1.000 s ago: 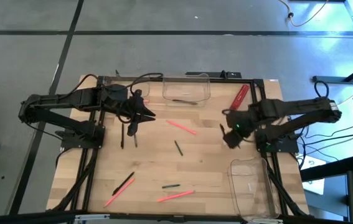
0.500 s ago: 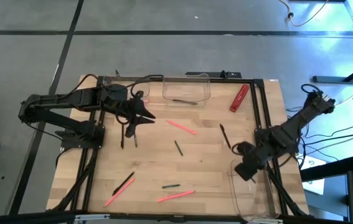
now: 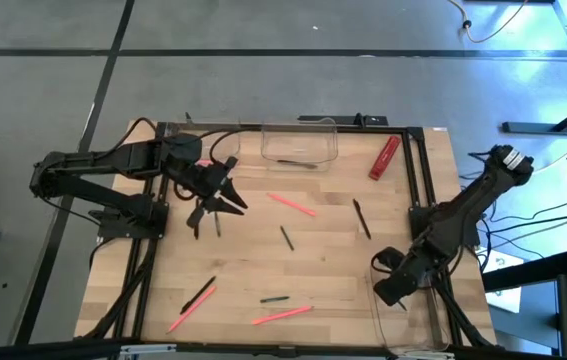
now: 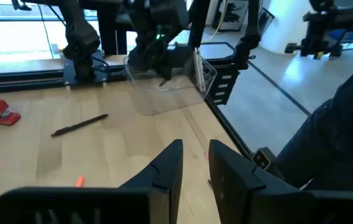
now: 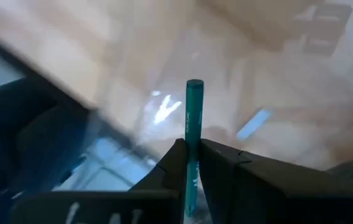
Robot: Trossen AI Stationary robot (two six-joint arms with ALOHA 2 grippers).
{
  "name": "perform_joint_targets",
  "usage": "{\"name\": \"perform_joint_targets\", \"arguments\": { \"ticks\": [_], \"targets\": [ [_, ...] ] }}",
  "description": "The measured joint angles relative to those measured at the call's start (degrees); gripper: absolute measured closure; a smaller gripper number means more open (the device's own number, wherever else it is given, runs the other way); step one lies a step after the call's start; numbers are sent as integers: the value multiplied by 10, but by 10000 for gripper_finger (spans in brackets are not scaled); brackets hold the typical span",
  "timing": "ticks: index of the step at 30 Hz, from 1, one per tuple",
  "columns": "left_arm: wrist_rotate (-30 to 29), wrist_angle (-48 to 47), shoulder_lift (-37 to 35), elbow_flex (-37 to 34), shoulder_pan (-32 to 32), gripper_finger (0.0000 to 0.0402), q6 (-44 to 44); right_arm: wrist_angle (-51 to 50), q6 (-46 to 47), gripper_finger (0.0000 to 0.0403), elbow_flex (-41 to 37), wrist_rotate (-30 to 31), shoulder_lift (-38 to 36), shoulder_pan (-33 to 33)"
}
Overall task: Sort crayons/erasers/pens/pencils in bins
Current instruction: Put the green crayon into the bottom transparent bin, then put the pink pencil into the top left transparent bin
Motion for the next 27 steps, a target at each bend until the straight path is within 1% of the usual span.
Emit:
{"name": "perform_joint_targets", "arguments": {
  "ticks": [3, 7, 20, 23, 27],
  "targets": [
    [-2, 0, 0, 0, 0, 331, 0, 24, -3, 366, -34, 0, 9, 0],
    [-2, 2, 0, 0, 0, 331, -1, 50, -11, 366, -57, 10, 18, 0],
    [-3, 11, 0, 0, 0, 331, -1, 61, 2, 363, -55, 19, 22, 0],
    [-3, 11, 0, 0, 0, 331, -1, 65, 3, 347, -55, 19, 22, 0],
    [-3, 11, 0, 0, 0, 331, -1, 66, 3, 309, -55, 19, 22, 0]
  ]
}}
